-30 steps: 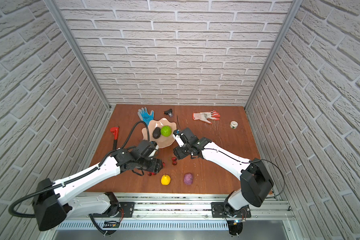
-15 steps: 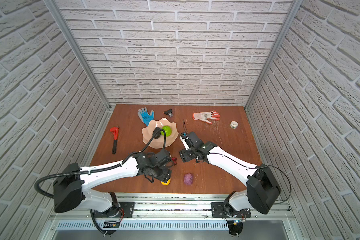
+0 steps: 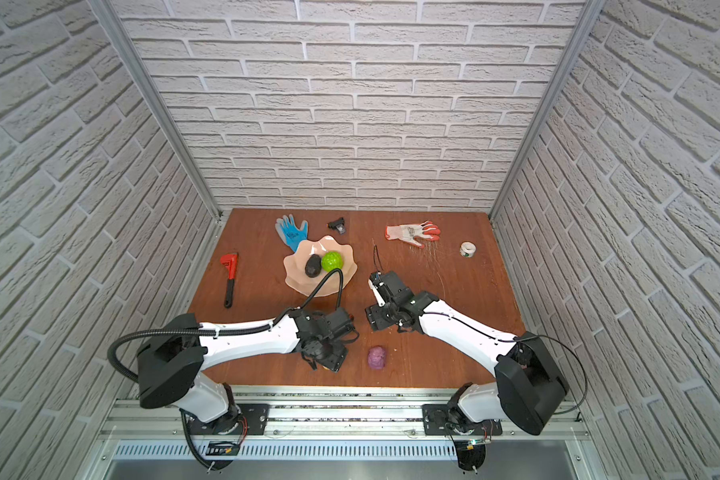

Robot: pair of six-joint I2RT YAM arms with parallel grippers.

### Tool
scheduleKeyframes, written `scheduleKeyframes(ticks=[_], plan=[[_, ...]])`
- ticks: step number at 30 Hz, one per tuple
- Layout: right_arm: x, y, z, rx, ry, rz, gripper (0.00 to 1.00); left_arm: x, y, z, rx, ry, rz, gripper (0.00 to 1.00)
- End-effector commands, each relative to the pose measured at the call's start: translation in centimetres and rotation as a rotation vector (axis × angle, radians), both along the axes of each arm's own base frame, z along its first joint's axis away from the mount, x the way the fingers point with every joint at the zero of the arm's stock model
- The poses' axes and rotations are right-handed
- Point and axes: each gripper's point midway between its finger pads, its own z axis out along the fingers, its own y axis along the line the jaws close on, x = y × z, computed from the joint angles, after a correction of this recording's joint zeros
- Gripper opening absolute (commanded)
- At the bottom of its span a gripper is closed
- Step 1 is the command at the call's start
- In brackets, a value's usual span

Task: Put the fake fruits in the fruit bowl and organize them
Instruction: 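Grasp the yellow pear with the left gripper, then lift the yellow pear with the left gripper and carry it over the bowl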

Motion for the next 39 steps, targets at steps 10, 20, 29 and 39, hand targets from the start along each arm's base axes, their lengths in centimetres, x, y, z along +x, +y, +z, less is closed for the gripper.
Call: scheduleKeyframes(ticks=[10,20,29,39], plan=[[0.8,0.4,1.2,0.048,-0.062,-0.013,0.74,-0.2,-0.8,-1.5,0.002,0.009,0.024,0.65],[0.8,0.4,1.1,0.05,-0.062,-0.02,0.74,-0.5,0.0,-1.5,0.024,0.012,0.034,0.51],[1.0,0.5,1.5,0.056,-0.072,-0.023,0.73,-0.4,0.4,0.3,-0.01,-0.012,0.042,0.43],[1.7,1.0,3.4,0.071,-0.099,-0.016,0.73,2.0,1.9,6.2,-0.12,-0.051,0.093,0.43]])
